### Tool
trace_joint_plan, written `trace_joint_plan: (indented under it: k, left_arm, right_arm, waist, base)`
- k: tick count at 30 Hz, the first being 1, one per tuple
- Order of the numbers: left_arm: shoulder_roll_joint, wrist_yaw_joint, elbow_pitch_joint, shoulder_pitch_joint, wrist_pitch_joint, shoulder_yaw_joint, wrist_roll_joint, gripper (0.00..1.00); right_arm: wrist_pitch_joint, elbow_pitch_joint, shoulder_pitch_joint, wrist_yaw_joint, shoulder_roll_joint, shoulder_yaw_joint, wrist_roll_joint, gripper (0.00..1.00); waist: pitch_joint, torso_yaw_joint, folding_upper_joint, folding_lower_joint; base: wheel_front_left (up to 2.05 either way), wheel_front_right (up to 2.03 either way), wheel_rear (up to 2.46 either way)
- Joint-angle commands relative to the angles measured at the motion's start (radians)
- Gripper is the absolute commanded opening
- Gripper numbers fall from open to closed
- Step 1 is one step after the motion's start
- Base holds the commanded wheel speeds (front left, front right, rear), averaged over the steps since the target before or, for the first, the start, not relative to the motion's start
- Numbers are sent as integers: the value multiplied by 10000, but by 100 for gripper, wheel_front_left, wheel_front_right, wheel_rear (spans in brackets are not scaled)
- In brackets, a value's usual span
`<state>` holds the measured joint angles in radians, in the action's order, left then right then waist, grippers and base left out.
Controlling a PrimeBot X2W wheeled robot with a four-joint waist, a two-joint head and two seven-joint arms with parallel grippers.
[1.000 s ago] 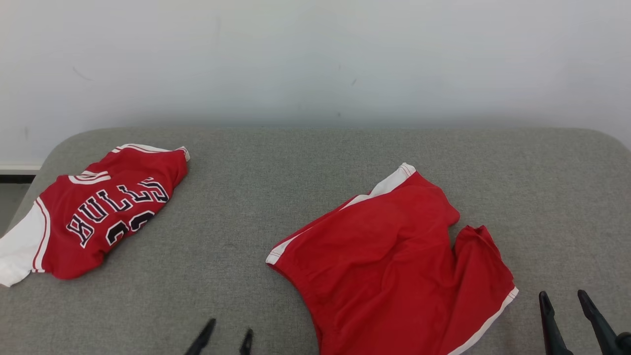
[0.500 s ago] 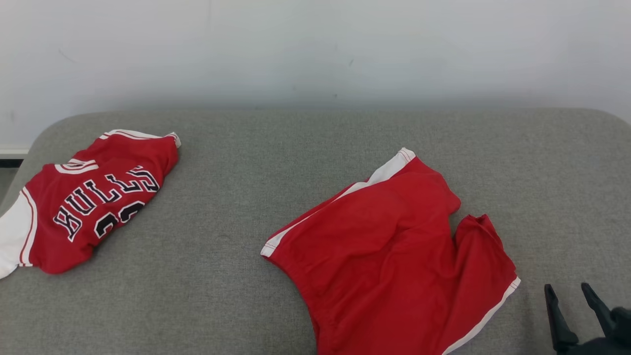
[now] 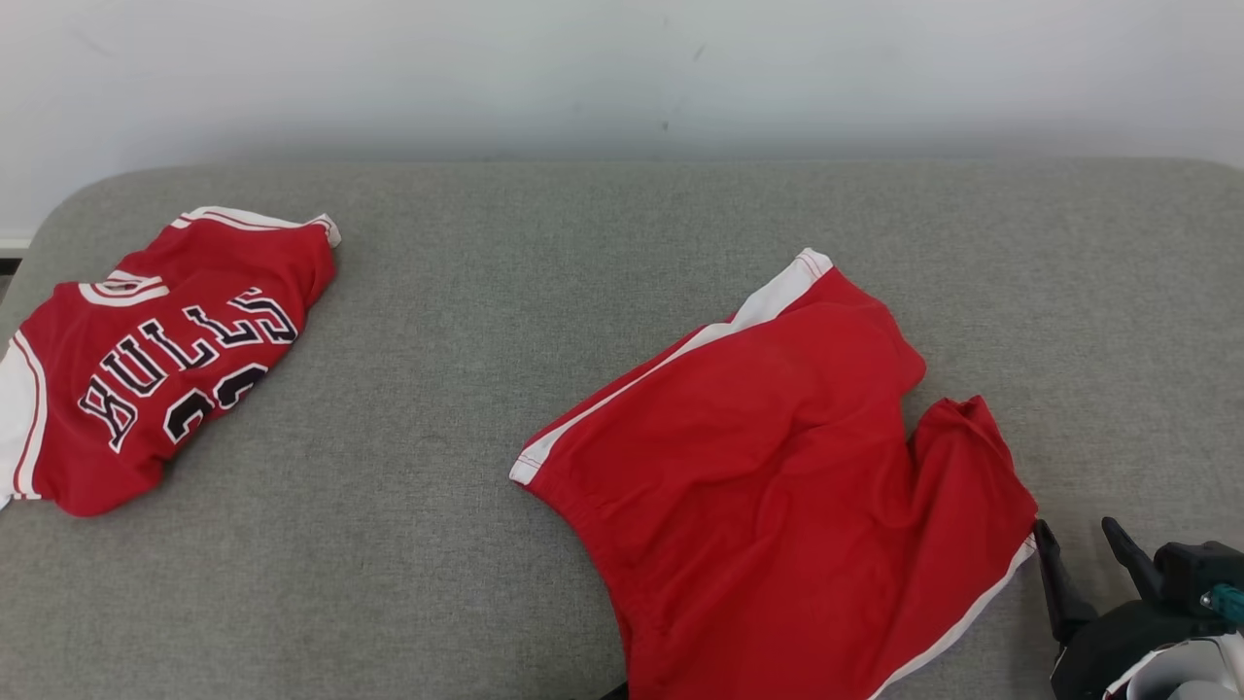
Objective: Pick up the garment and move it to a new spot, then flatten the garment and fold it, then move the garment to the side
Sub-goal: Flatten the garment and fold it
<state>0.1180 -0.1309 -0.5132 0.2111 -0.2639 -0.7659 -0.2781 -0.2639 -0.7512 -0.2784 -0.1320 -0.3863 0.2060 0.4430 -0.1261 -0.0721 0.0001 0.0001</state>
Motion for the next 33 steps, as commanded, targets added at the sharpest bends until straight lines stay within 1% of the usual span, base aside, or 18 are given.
trace_joint_plan:
  k: [1, 6, 7, 8, 9, 10, 11, 12, 14, 16, 20, 24, 28, 33]
  left_arm:
    - [-17, 23, -167, 149, -7, -55, -84, 100]
    - [-213, 22, -397, 470, -7, -306, -382, 100]
    - [-214, 22, -399, 511, -7, -335, -432, 94]
    - [-221, 22, -393, 541, -7, -358, -471, 63]
    - [-228, 22, -383, 548, -7, -386, -504, 44]
    - [-230, 22, -369, 549, -7, -406, -547, 38]
    - [-230, 22, -350, 524, -7, -413, -585, 18]
    - [-225, 22, -319, 487, -7, -405, -604, 0]
    - [-226, 22, -198, 382, -7, -313, -660, 0]
    - [-189, 22, -61, 245, -7, -236, -712, 0]
    - [-158, 22, 512, 69, -7, 110, -809, 0]
    - [39, 22, 1195, 13, -7, 461, -800, 0]
    - [361, 22, 1810, 476, -7, 686, -797, 0]
    - [923, 22, 2272, 1683, -7, 813, -1106, 0]
  right_arm:
    - [-2, -99, -113, 27, -68, 87, 84, 100]
    - [-3, -534, -446, 27, 39, 583, 333, 100]
    - [-2, -634, -483, 27, 66, 706, 401, 100]
    - [-1, -720, -508, 27, 102, 864, 474, 100]
    - [2, -816, -517, 27, 164, 1032, 552, 100]
    - [13, -923, -482, 25, 242, 1247, 660, 90]
    - [28, -1029, -429, 22, 308, 1432, 819, 42]
    - [46, -1097, -409, 8, 313, 1549, 966, 0]
    - [48, -1105, -344, 11, 264, 1684, 1208, 0]
    - [34, -851, -233, 13, 181, 1674, 1428, 0]
    - [-3, 165, 107, 13, -25, 1411, 1669, 0]
    - [-3, 1469, 648, 13, -279, 1109, 1796, 0]
    - [-3, 2534, 661, 13, -477, 816, 2064, 0]
    - [340, 3533, -149, 13, -534, 828, 2884, 0]
  waist:
    - [-84, -66, -1, -1]
    - [-228, -87, -1, -1]
    - [-252, -105, -1, -1]
    - [-267, -124, -1, -1]
    - [-270, -142, -1, -1]
    - [-262, -164, -1, -1]
    - [-242, -185, -1, -1]
    - [-222, -195, -1, -1]
    - [-160, -192, -1, -1]
    - [-65, -173, -1, -1]
    - [112, -80, -1, -1]
    - [254, 76, -1, -1]
    - [266, 302, -1, -1]
    - [149, 524, -1, -1]
  base:
    - [0, 0, 0]
    - [0, 0, 0]
    - [0, 0, 0]
    - [0, 0, 0]
    - [0, 0, 0]
    - [0, 0, 0]
    - [0, 0, 0]
    - [0, 0, 0]
    - [0, 0, 0]
    - [0, 0, 0]
    - [0, 0, 0]
    - [0, 0, 0]
    - [0, 0, 0]
    - [0, 0, 0]
